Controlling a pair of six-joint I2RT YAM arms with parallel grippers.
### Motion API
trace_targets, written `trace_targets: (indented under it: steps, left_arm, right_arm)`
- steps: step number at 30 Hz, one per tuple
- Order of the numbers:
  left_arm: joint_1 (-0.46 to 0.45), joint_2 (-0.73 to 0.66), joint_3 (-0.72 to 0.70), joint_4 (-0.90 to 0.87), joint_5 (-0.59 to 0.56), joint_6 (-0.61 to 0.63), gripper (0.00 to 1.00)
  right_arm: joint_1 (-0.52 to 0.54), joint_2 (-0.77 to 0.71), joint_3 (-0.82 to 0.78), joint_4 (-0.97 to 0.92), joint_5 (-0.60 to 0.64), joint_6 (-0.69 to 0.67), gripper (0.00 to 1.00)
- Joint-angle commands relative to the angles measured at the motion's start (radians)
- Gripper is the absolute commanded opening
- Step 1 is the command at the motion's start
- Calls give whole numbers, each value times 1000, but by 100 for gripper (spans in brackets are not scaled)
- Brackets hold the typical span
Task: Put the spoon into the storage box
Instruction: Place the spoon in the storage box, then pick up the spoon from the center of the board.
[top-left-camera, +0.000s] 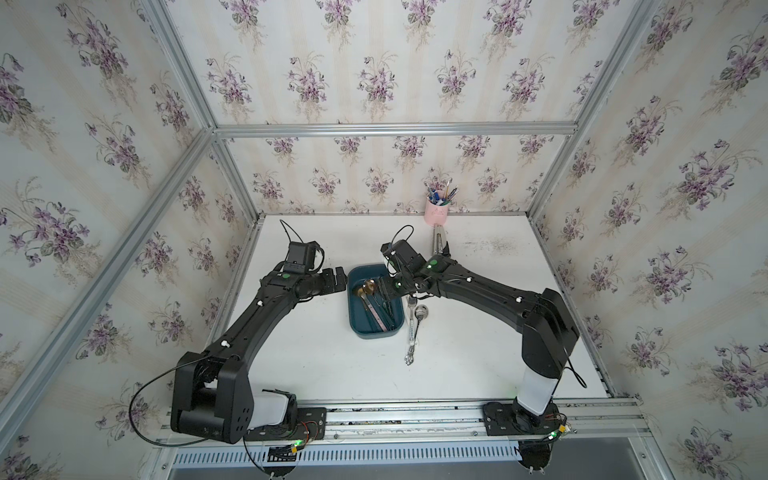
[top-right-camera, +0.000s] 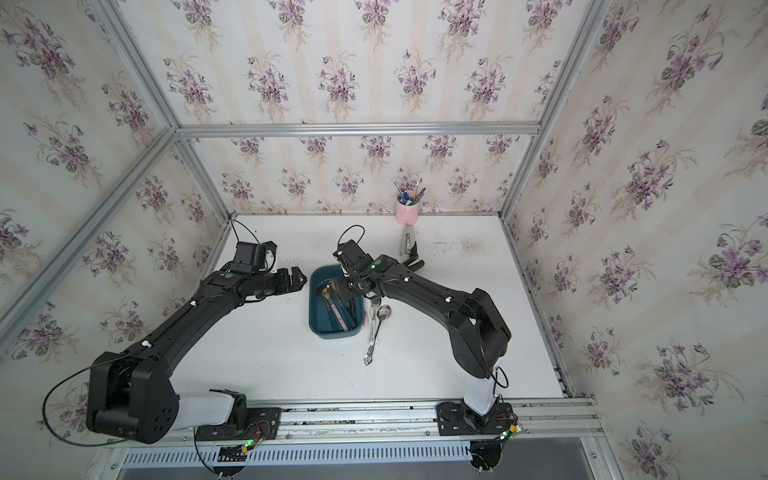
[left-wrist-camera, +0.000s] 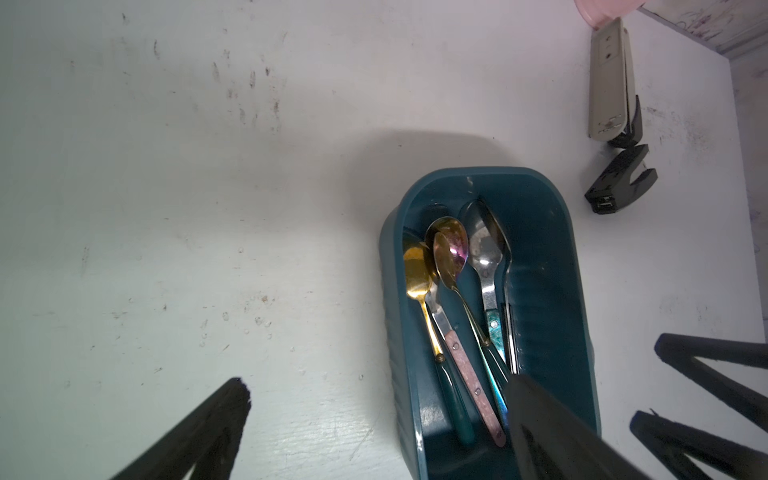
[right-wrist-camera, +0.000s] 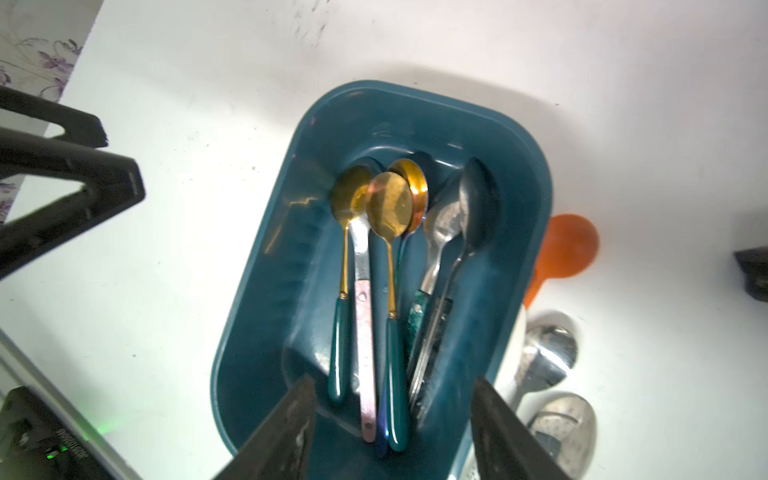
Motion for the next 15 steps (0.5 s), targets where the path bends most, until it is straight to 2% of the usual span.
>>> trace_targets:
  steps: [1,2,4,5,9,15]
  left_arm:
    - [-22,14,19,-8,-25,38,100]
    - [-27,19,24,-11,-26,40,100]
    - [-36,24,31,-13,-26,45,100]
    - [-41,26,34,-13,-28,47,100]
    - [-57,32,41,-10,-33,57,100]
    - [-71,49,60,-22,-28,62,100]
  right_arm:
    - [3,-131,-136,115,151,69,74]
    - [4,-181,-194,152,187,90,83]
    - [4,-252,-274,173,257,137,90]
    - [4,-275,-292,160,283,159,99]
    - [4,-303,-314,82,317,214,100]
    - [6,-265,-336,-52,308,350,100]
